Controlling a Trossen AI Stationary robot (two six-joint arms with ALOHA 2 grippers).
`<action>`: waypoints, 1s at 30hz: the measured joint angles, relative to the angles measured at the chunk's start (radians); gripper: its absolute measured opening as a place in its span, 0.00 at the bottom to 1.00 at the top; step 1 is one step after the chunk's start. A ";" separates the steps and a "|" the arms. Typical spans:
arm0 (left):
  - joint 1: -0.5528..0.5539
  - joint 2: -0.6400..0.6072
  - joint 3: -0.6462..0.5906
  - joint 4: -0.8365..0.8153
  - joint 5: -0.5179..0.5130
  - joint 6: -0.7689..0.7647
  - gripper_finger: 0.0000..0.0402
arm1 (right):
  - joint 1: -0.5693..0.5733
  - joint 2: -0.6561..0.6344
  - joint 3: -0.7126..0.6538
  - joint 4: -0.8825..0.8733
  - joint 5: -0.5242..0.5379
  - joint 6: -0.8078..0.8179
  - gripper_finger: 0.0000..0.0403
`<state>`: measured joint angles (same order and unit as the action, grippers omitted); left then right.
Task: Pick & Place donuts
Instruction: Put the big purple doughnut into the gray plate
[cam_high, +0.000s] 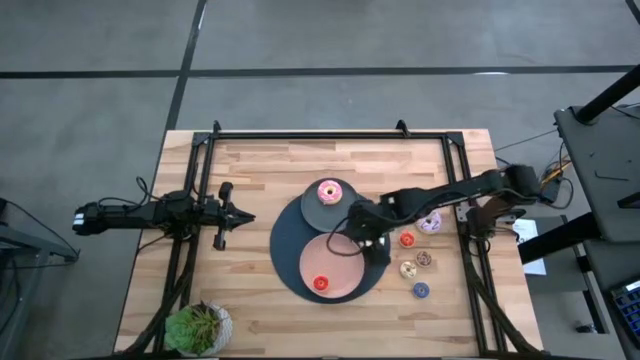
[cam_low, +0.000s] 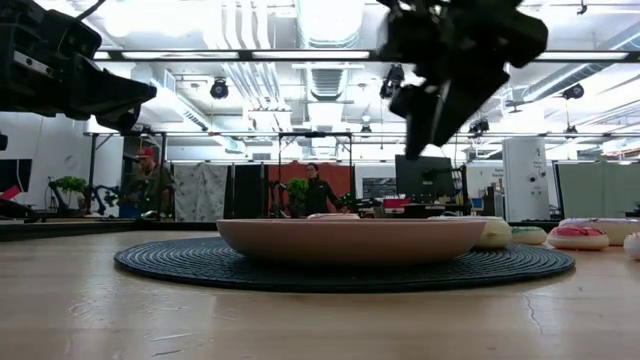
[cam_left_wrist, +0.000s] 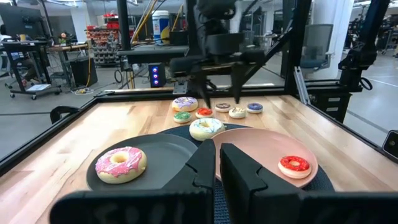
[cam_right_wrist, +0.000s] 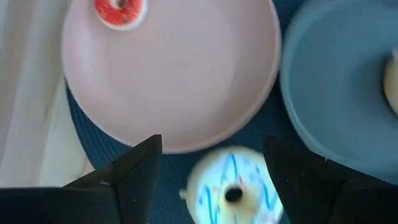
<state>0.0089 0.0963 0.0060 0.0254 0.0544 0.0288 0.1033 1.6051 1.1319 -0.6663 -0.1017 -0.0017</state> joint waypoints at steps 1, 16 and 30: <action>0.000 0.000 0.000 0.000 0.000 0.000 0.00 | -0.006 -0.020 -0.023 -0.001 0.000 0.008 0.67; 0.000 0.000 0.000 0.000 0.000 0.000 0.00 | -0.081 -0.326 -0.250 -0.067 0.000 0.138 0.66; 0.000 0.000 0.000 0.000 0.000 0.000 0.00 | -0.114 -0.475 -0.287 -0.284 -0.001 0.238 0.65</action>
<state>0.0086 0.0959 0.0063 0.0255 0.0545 0.0289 -0.0105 1.1303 0.8449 -0.9506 -0.1024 0.2361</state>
